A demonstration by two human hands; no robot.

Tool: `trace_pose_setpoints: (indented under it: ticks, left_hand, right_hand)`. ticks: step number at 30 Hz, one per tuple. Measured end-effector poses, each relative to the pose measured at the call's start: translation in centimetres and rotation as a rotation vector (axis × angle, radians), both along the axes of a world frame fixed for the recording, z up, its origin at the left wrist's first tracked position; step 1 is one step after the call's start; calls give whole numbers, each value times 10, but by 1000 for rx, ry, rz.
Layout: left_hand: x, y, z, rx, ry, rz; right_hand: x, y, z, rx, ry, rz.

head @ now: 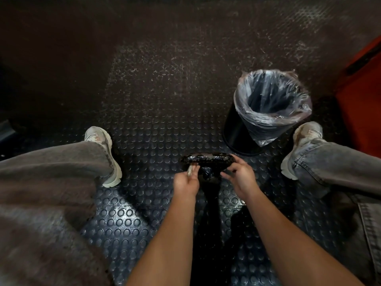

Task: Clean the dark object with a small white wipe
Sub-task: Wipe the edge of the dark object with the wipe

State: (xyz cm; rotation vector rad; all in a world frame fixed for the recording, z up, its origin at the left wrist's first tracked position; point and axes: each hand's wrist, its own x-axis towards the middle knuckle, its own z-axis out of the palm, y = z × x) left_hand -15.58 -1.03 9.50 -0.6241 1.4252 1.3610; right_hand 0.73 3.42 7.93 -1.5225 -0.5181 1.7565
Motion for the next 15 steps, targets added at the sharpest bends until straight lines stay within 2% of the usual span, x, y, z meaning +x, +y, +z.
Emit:
trace_pose_setpoints:
  ticks: [2,3,4,7,9,10,13,15]
  left_hand:
    - [3,-4,7,-82,254,-331]
    - [5,-10,7,-67,194,-347]
    - [4,-13,-4,-4,244,-398]
    - [-2,-1,-1,61,-24,-109]
    - [7,9,7,120,-36,72]
    - [10,14,7,111,-11,126]
    - [26,9,20,64,168,70]
    - [35,4,20,118,251,12]
  right_hand:
    - [1,1,0,-4,-3,-3]
    - [1,1,-1,-3,-5,0]
    - [1,1,-2,-3,-5,2]
    - [0,1,-3,-7,0,-11]
    - [0,2,-4,-10,-3,-10]
    - [0,1,-4,-11,-5,-8]
    - [0,2,-5,-13,-8,-7]
    - [0,2,-5,-10,-5,-2]
